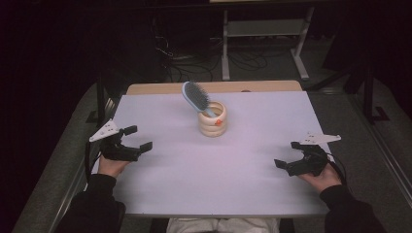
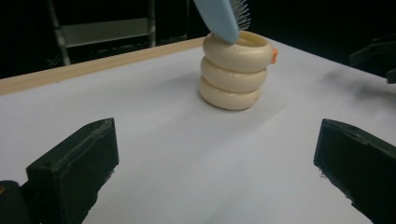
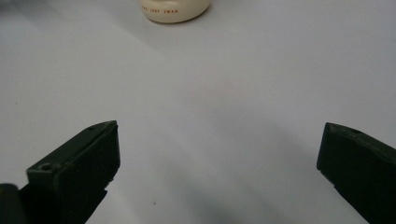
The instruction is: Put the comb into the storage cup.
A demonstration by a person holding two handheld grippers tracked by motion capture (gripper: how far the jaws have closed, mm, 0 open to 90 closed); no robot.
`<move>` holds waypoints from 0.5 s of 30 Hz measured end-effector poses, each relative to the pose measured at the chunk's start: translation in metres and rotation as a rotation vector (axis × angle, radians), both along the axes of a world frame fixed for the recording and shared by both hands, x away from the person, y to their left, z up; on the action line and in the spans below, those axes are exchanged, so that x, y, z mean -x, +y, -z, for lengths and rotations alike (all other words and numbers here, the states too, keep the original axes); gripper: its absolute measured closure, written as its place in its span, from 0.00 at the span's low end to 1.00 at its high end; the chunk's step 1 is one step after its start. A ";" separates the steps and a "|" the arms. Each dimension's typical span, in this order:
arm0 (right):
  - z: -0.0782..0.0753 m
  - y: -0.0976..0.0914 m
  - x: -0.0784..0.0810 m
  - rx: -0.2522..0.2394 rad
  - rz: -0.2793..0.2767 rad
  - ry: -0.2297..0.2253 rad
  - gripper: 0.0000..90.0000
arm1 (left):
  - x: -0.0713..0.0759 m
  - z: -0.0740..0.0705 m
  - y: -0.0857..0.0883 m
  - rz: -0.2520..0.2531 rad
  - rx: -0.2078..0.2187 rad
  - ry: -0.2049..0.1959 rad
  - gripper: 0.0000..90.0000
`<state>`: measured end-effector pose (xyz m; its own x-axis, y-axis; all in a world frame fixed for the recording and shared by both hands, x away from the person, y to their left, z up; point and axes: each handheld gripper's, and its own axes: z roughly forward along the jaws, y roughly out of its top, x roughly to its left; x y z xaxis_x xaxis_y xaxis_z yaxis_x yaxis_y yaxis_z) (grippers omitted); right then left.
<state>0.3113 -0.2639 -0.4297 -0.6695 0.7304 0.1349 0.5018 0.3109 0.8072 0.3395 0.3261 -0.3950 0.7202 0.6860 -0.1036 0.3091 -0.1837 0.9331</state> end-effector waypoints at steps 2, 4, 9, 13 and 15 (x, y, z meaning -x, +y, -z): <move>0.000 0.000 0.000 0.000 0.000 -0.001 0.00 | 0.002 0.002 0.004 -0.014 0.003 -0.007 0.00; 0.000 0.000 0.000 0.000 -0.001 -0.001 0.00 | 0.003 0.006 0.007 -0.023 0.006 -0.005 0.06; 0.000 0.001 0.000 0.002 -0.007 0.001 0.00 | 0.002 0.011 0.009 -0.044 -0.013 0.031 0.02; 0.000 0.001 0.001 0.002 -0.011 -0.001 0.00 | 0.001 0.014 0.009 -0.048 -0.032 0.061 0.00; 0.000 0.001 0.000 0.000 -0.011 0.000 0.00 | 0.001 0.015 0.009 -0.052 -0.031 0.064 0.00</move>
<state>0.3109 -0.2629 -0.4295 -0.6777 0.7228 0.1351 0.4981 0.3162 0.8074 0.3388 0.3355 -0.4103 0.6763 0.7257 -0.1267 0.3777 -0.1940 0.9054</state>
